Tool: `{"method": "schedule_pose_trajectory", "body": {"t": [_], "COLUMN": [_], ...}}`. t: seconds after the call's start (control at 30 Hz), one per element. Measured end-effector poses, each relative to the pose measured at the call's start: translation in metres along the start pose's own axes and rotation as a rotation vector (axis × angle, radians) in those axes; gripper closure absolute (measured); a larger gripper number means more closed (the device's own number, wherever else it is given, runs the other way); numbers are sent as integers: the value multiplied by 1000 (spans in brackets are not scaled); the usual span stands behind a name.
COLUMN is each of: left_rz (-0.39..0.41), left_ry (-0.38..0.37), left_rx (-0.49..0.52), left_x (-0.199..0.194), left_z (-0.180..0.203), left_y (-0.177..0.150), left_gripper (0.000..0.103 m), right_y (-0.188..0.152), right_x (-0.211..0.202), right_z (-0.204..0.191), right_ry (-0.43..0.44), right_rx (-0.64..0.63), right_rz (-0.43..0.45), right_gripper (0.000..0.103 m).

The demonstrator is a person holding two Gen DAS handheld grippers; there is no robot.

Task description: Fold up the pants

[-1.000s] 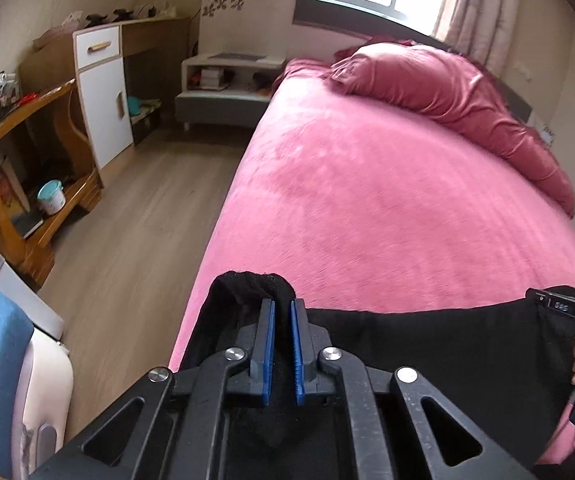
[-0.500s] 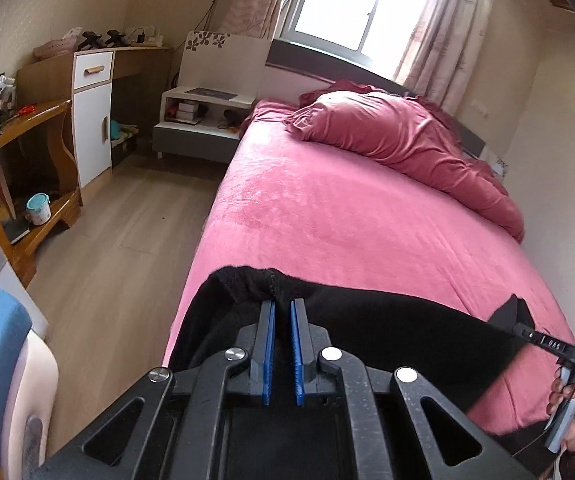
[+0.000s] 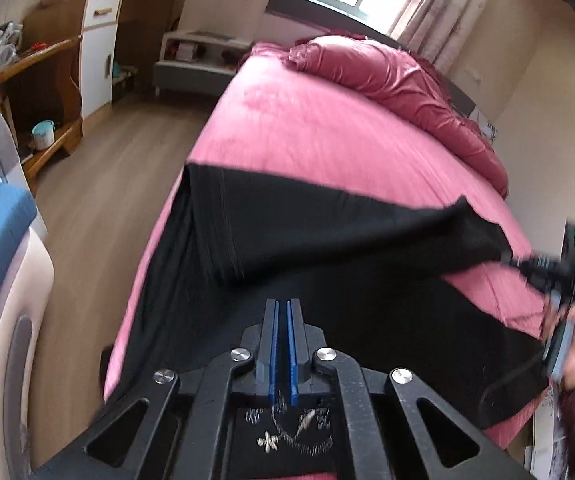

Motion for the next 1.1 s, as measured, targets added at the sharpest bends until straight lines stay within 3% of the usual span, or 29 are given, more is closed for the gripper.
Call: {"method": "schedule_pose_trajectory", "body": {"t": [0.07, 0.1, 0.13, 0.2, 0.33, 0.4, 0.47, 0.53, 0.6, 0.73, 0.8, 0.93, 1.07, 1.1], "left_rz": [-11, -26, -31, -46, -91, -119, -138, -150, -168, -181, -181, -222, -199, -183], "left_ry": [0, -18, -23, -41, -58, -70, -69, -102, -134, -170, -151, -137, -134, -124], "left_rx": [1, -12, -22, -43, -99, -143, -166, -200, -242, -354, -391, -485, -542, -524], "left_x": [2, 4, 5, 8, 16, 22, 24, 25, 29, 45, 55, 76, 81, 80], "left_z": [3, 3, 3, 0, -6, -11, -15, -19, -21, -29, -32, -37, -43, -42], "left_y": [-6, -8, -11, -13, -14, -13, -14, -15, -13, 1, 12, 20, 25, 29], "left_gripper": [99, 99, 99, 99, 92, 75, 73, 66, 63, 49, 43, 43, 46, 60], "right_y": [18, 24, 32, 43, 60, 62, 62, 62, 61, 57, 59, 61, 64, 62], "right_x": [5, 10, 15, 26, 71, 99, 121, 130, 131, 133, 132, 126, 127, 127], "right_z": [-13, -17, -22, -33, -49, -49, -49, -47, -50, -56, -54, -53, -52, -52], "right_ry": [9, 9, 6, 57, 52, 38, 24, 2, 5, 5, 14, 36, 41, 42], "right_rx": [-4, 0, 6, 25, 69, 110, 117, 98, 77, 18, 15, 7, -4, -5], "right_rz": [5, 4, 4, 1, -53, -110, -149, -140, -125, -126, -126, -126, -131, -130], "right_gripper": [100, 88, 63, 32, 35, 40, 56, 83, 93, 93, 93, 93, 93, 93]}}
Point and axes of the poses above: each gripper's, at about its wrist camera, not at the fingertips, and x roughly the way its jaws point, z to its right, y to its top, the point moved 4 cm from there along x, roughly the way its jaws point, and after that the axes turned 15 degrees about y, right-handed, at the moved point
